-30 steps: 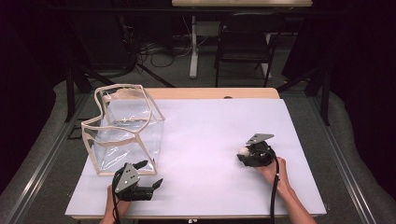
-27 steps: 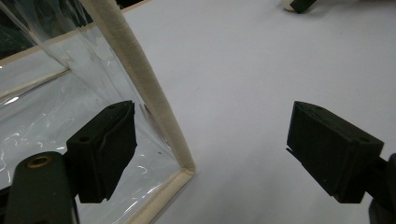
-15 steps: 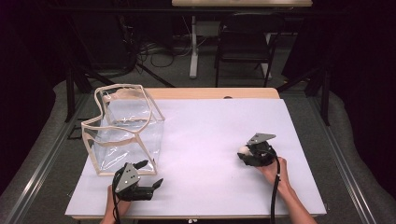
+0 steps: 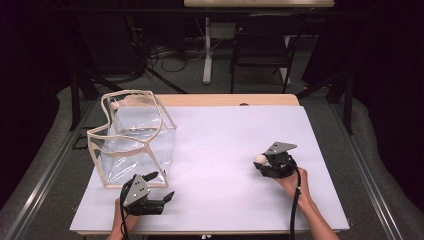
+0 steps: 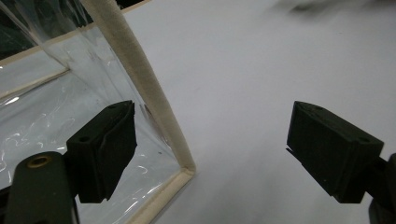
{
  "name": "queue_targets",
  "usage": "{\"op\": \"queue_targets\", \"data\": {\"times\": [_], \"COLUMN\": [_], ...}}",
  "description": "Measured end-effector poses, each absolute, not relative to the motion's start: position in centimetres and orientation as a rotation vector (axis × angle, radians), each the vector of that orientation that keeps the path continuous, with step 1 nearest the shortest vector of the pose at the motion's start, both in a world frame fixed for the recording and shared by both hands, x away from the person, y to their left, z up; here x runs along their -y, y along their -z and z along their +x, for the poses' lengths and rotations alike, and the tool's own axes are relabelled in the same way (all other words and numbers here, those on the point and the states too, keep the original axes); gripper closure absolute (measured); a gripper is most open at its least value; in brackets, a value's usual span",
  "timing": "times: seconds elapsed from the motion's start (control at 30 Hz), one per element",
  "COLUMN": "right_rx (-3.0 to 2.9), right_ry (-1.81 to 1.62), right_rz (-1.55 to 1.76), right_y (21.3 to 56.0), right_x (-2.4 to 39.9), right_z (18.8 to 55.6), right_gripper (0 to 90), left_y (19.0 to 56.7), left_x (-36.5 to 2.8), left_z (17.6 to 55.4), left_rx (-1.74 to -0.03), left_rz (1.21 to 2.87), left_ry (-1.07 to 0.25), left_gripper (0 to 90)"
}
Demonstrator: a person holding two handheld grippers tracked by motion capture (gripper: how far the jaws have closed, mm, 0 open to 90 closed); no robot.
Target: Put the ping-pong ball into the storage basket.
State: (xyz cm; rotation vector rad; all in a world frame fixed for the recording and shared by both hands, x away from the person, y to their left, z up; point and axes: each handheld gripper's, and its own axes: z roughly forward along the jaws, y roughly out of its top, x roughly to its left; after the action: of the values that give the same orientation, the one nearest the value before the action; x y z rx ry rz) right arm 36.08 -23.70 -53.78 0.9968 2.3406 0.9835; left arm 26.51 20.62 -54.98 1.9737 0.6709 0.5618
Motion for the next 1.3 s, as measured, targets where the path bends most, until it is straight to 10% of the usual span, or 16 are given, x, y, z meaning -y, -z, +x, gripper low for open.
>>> {"op": "queue_targets", "data": {"times": [1.3], "right_rx": [-2.290], "right_ry": [-1.054], "right_rz": [0.919], "right_y": [52.0], "right_x": [23.1], "right_z": [35.4], "right_gripper": [50.5], "left_y": [55.0], "left_x": [-20.5], "left_z": [26.5], "left_rx": [-0.669], "left_rz": [1.972], "left_ry": [-0.562], "left_gripper": [15.8]}}
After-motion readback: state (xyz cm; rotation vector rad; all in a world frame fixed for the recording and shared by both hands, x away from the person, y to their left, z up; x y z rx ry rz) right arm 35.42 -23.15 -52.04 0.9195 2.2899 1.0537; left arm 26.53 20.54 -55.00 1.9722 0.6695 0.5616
